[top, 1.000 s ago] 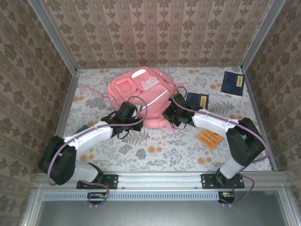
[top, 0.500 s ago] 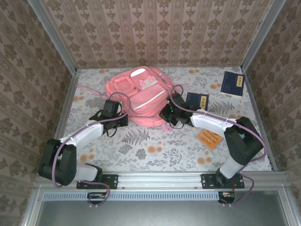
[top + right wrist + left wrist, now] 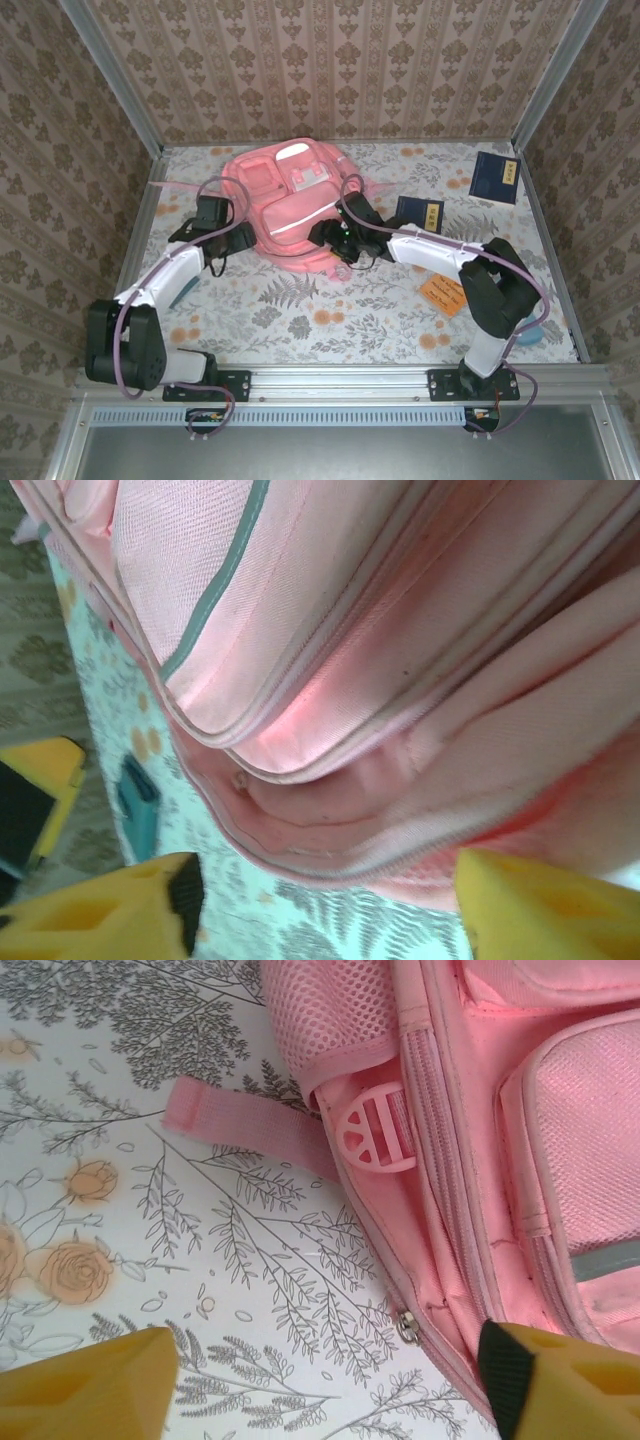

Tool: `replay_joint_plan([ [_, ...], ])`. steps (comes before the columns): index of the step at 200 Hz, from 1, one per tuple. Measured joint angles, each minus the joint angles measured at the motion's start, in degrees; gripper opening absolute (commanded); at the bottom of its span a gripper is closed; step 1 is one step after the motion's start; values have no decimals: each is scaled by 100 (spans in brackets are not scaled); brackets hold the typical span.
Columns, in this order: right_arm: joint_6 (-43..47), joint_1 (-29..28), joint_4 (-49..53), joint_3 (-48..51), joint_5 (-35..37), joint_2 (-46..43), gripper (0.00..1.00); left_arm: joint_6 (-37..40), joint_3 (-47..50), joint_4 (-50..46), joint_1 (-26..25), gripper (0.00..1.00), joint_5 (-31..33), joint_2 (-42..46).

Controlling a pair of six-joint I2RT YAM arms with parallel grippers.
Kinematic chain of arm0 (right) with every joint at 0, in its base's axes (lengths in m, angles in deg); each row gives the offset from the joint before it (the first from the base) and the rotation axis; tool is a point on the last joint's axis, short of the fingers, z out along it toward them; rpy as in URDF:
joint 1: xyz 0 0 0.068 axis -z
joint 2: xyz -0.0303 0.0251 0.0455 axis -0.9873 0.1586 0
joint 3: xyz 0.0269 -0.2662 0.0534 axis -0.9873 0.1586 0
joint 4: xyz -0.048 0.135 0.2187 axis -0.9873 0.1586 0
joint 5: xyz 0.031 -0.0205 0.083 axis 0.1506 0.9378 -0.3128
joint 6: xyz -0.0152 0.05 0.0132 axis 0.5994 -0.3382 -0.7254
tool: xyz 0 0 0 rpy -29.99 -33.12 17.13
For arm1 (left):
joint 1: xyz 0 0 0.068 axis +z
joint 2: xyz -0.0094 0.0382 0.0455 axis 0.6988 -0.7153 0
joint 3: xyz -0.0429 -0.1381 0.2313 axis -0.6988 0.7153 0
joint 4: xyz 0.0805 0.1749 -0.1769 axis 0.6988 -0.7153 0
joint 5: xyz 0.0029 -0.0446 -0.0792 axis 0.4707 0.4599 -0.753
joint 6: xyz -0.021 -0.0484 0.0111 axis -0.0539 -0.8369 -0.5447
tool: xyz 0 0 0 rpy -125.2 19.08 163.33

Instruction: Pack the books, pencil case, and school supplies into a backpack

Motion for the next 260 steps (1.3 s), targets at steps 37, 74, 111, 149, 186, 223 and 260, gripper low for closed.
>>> replay_joint_plan([
  [37,767,389,946,0,817,-798,78,146,-295,-262,0,95,-133,286],
  [74,1554,1576,1451,-26,1202,-905,82,236,-599,-236,-13,100,-461,304],
  [111,2282,2321,1943,-852,1320,326,83,234,-800,-225,-92,100,-656,260],
  [149,2673,2404,2210,-1491,1355,1296,83,203,-935,-203,-271,100,-763,254],
  [186,2817,2398,2439,-1641,1331,1681,82,90,-979,-229,-350,100,-935,236],
  [223,2813,2288,2382,-1399,1320,1593,78,63,-1043,-302,-444,100,-1119,138],
  [260,2500,1816,2100,-393,1054,879,77,-2,-1043,-354,-579,100,-1196,63],
])
